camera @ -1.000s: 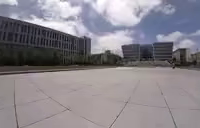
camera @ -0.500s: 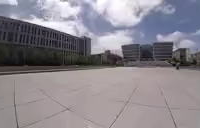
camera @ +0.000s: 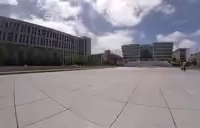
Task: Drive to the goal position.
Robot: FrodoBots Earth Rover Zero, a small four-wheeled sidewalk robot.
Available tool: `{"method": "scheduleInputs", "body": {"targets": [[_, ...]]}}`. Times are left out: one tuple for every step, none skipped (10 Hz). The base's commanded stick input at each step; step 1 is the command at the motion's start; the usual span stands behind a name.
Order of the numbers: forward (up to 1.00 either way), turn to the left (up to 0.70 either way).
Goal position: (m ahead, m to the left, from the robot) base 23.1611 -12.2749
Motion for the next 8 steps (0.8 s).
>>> {"method": "scheduleInputs", "body": {"targets": [[0.00, -0.91], [0.00, -0.92], [0.00, -0.92], [0.00, -0.91], [0.00, -0.92], [0.00, -0.92], [0.00, -0.92], [0.00, -0.91]]}}
